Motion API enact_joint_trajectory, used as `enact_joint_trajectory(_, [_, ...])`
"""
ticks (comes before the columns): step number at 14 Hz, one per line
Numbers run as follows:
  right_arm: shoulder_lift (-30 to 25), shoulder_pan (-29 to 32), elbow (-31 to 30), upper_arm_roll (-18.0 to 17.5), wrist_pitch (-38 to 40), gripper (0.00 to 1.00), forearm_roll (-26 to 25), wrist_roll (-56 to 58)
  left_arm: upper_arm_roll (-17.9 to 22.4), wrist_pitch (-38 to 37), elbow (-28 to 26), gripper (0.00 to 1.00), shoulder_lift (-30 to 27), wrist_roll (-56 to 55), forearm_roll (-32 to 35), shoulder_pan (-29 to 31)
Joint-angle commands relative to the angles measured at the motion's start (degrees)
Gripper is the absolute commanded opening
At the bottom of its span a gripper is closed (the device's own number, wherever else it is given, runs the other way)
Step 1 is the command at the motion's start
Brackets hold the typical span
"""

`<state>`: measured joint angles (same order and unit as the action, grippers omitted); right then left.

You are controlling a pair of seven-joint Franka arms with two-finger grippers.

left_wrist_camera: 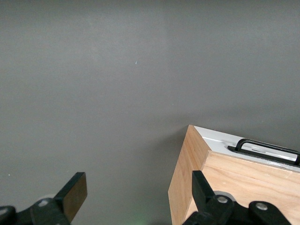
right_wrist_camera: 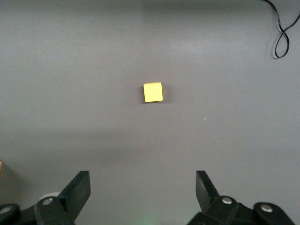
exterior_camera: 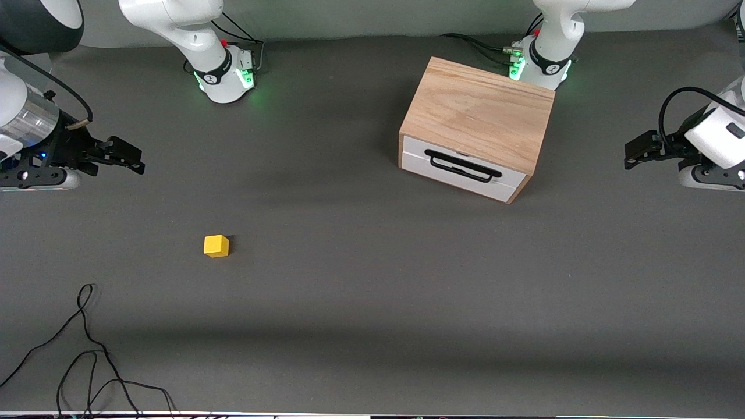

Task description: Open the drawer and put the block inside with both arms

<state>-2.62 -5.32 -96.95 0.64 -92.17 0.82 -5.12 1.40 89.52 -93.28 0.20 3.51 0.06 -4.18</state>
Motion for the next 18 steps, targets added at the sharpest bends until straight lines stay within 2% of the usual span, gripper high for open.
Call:
enact_joint_trajectory(1, [0.2, -0.5, 1.5, 0.5, 0.6, 1.00, 0.4, -1.4, 0.1, -0.7, -0.3, 1.00, 0.0, 0.1, 0.5, -0.2])
enact_joint_trajectory(3, [0.5, -0.2, 1.8, 0.8, 0.6, 1.00, 0.2, -1.3, -0.1, -0.8, -0.3, 1.00, 0.1, -1.4, 0.2, -0.8])
enact_joint_trajectory(5, [0.5, -0.4, 1.9, 0.8, 0.4, 1.00, 0.1, -1.3, -1.0, -0.8, -0.3, 1.00, 0.0, -8.3, 0.2, -1.3])
enact_joint_trajectory(9, [3.1, 0.1, 4.9, 0.9, -1.0, 1.00, -0.1, -1.0, -9.7, -2.7, -0.1, 1.00, 0.2, -37.2, 0.0, -1.6])
enact_joint_trajectory(13, [7.1, 1.0, 8.5, 1.0, -2.1, 1.00, -0.2, -0.4, -21.7, -4.2, 3.6, 1.00, 4.7, -75.3, 0.0, -1.6])
enact_joint_trajectory(16, [9.6, 1.5, 9.1, 1.0, -5.4, 1.00, -0.2, -0.5, -27.5, -3.5, 5.3, 1.00, 7.0, -92.8, 0.0, -2.1])
enact_joint_trajectory(18, [10.2, 1.3, 9.8, 0.9, -5.5, 1.00, -1.3, -0.6, -28.0, -2.5, 5.4, 1.00, 7.5, -102.8, 0.0, -4.7])
